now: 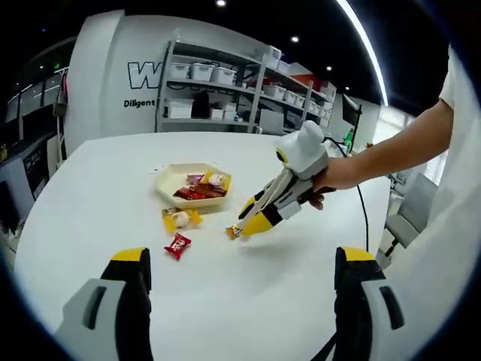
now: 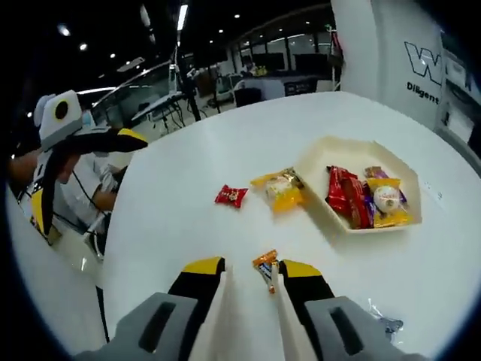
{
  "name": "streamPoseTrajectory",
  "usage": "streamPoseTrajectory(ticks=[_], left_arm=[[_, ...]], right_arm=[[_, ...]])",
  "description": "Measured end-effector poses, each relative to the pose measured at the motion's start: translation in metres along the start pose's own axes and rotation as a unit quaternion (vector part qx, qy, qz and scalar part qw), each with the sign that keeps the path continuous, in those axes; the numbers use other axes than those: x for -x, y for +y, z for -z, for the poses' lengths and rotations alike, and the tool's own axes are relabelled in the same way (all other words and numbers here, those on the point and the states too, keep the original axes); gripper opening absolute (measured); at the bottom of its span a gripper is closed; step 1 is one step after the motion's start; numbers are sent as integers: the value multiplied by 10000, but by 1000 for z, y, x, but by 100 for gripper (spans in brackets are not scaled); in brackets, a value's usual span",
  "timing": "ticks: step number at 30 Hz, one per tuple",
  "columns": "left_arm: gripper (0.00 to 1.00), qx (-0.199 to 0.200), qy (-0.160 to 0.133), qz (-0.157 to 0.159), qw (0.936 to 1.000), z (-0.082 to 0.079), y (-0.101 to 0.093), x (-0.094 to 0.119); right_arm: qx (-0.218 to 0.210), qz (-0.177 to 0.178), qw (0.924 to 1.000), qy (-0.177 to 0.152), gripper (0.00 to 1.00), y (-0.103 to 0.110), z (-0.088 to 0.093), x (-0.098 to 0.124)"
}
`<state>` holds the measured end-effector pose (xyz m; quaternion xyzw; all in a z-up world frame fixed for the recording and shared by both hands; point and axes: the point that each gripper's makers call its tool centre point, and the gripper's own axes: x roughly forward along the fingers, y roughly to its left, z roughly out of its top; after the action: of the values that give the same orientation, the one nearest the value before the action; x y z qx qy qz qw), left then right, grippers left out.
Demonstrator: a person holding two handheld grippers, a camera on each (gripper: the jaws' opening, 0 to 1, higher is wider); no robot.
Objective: Place the target food into the container with the food tongs after gripping and lifting it, then release it inside without dropping or visibly crushing the food.
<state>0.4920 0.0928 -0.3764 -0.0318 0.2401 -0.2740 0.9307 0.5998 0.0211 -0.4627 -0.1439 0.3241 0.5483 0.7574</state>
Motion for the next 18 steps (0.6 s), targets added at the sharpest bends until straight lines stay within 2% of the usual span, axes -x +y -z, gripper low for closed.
streamPoseTrajectory(ticks=[3, 7, 9, 11, 14, 15, 16, 17, 18], left_arm=[[99, 5, -1, -4, 10000, 0, 0, 1], [99, 30, 13, -16, 10000, 2, 0, 2], [99, 37, 9, -19, 10000, 2, -2, 4], [99, 46, 0, -37, 10000, 2, -1, 5], [99, 79, -4, -70, 9999, 3, 0, 7], [99, 84, -6, -77, 9999, 3, 0, 8], [99, 88, -11, -88, 9999, 3, 0, 8], [99, 106, -31, -102, 9999, 3, 0, 9], [98, 118, -37, -101, 9999, 3, 0, 9]], right_arm=[[214, 111, 9996, -112, 25, -8, -5, 2], [704, 175, 9971, 212, 25, -14, 2, -3], [963, 109, 9947, 339, 25, -12, 4, -8], [1045, -8, 9937, 403, 26, -5, 6, -12], [1443, 17, 9872, 677, 25, -4, 14, -17], [1294, -27, 9903, 502, 25, -1, 9, -17], [1276, 0, 9901, 576, 24, -3, 10, -16], [891, 71, 9940, 623, 23, -3, 12, -15], [1110, 94, 9919, 605, 22, -5, 12, -15]])
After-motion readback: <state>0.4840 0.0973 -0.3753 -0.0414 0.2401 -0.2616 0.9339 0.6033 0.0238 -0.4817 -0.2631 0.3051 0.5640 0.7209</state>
